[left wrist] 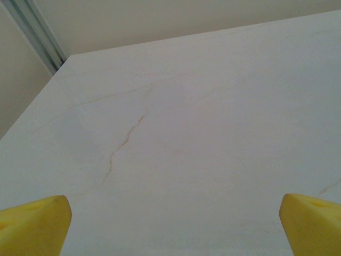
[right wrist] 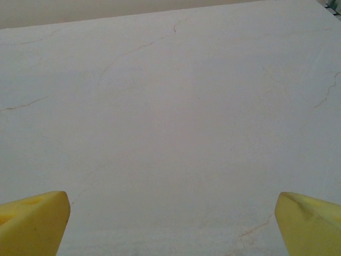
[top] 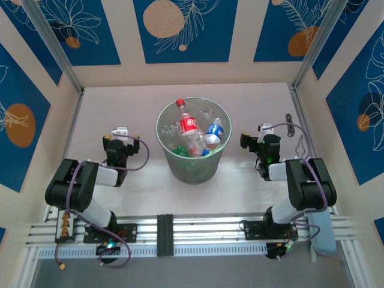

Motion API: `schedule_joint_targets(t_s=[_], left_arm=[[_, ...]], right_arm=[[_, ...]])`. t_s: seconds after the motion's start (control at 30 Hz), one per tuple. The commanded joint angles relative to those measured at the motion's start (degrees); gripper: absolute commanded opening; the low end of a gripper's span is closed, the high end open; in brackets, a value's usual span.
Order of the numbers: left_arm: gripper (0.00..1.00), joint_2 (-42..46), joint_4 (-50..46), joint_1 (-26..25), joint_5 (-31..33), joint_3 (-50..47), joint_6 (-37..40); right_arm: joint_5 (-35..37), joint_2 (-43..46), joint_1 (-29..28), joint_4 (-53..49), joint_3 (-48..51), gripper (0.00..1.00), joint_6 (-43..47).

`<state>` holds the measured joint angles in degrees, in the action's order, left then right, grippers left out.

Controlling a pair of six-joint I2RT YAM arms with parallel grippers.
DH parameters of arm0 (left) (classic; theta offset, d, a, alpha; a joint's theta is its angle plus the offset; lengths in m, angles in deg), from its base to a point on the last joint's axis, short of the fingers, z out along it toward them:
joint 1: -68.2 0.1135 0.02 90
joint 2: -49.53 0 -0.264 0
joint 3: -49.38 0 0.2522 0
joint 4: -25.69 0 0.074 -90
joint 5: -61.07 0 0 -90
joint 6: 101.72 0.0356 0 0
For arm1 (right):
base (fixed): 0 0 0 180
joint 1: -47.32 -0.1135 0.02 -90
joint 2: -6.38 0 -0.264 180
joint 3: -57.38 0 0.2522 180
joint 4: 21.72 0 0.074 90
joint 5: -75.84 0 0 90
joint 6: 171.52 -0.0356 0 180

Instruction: Put the plastic bottles in the bin

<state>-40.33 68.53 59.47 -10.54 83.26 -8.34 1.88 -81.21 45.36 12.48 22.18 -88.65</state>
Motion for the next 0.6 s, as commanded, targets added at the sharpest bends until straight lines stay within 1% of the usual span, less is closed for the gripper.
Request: schedule_joint_targets(t_s=[0.0,0.57], left_arm=[[1.00,-0.40,1.97,0.72,-0.99,-0.37,-0.29],[1.00,-0.34,2.02,0.65,-0.92,-0.43,-0.30]], right_arm=[[-0.74,0.32,0.15,0.62,-1.23,0.99,-0.51],[-1.09,0.40,0.29,0.25,-1.37,0.99,-0.58]])
